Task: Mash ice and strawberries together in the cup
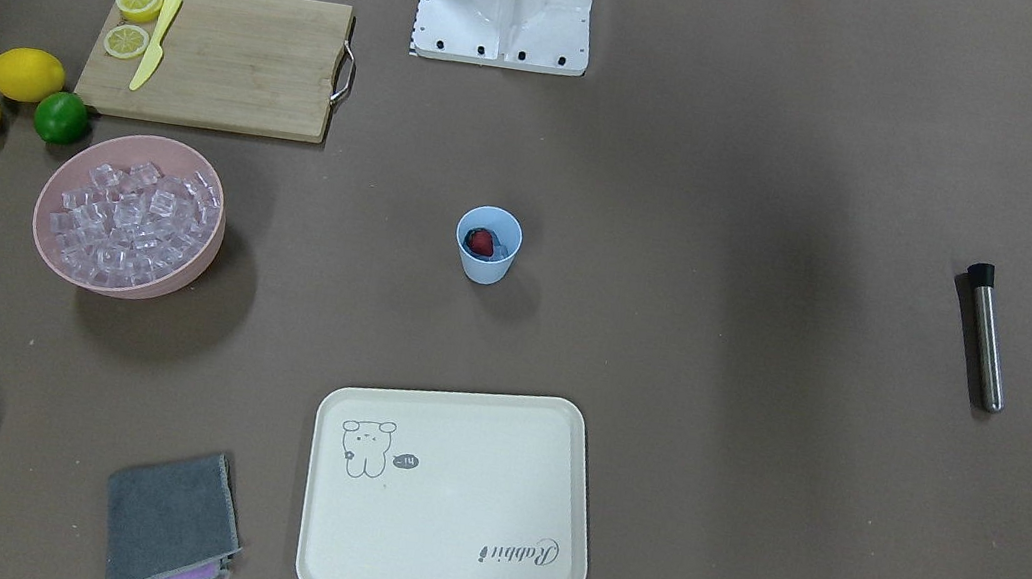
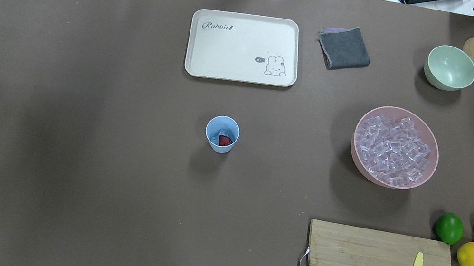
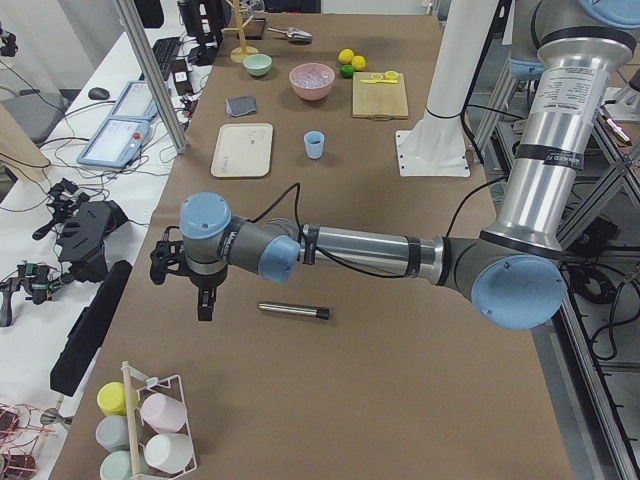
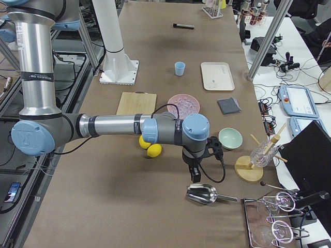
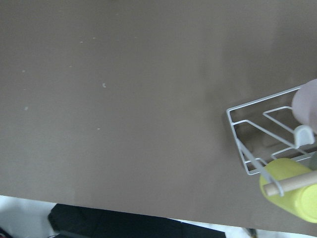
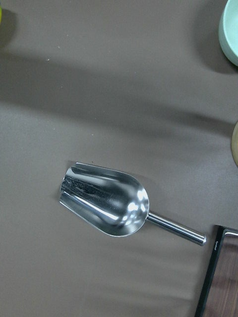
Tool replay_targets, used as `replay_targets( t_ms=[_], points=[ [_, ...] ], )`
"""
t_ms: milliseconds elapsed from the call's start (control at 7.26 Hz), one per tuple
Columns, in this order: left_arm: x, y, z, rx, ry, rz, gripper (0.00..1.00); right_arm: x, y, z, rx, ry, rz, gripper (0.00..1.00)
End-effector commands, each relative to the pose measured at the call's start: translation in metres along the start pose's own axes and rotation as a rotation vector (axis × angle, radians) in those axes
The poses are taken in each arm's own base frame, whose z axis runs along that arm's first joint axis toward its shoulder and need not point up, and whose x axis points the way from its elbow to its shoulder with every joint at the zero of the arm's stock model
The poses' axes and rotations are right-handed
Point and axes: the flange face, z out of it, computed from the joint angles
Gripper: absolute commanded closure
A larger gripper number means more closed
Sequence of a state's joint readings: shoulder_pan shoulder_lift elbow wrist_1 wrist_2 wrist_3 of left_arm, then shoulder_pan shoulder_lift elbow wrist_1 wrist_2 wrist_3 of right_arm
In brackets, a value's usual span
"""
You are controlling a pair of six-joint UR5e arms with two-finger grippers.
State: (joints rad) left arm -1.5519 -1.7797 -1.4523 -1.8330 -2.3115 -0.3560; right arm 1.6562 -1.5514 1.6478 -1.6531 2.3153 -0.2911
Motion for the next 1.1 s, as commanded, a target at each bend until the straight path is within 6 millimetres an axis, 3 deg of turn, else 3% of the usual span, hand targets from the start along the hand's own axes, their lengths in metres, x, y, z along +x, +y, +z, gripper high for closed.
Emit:
replay_targets(
  t_ms=[0,275,551,964],
  points=[
    [-0.026,0.023,0.018,-0.027,-0.037,-0.005,0.02,0.003,-0.001,0.004,-0.013,-0.005,0.013,0.01],
    [-0.048,0.062,0.027,0.022,-0.028,0.042,0.02,0.001,-0.007,0.001,-0.032,-0.009,0.029,0.01],
    [-0.055,0.067,0.041,-0.009,-0.022,0.027,0.02,0.000,-0.008,-0.001,-0.030,-0.004,0.027,0.01],
    [-0.045,0.070,0.040,-0.059,0.061,0.008,0.02,0.006,-0.009,0.005,-0.039,0.002,0.064,0.01]
  ],
)
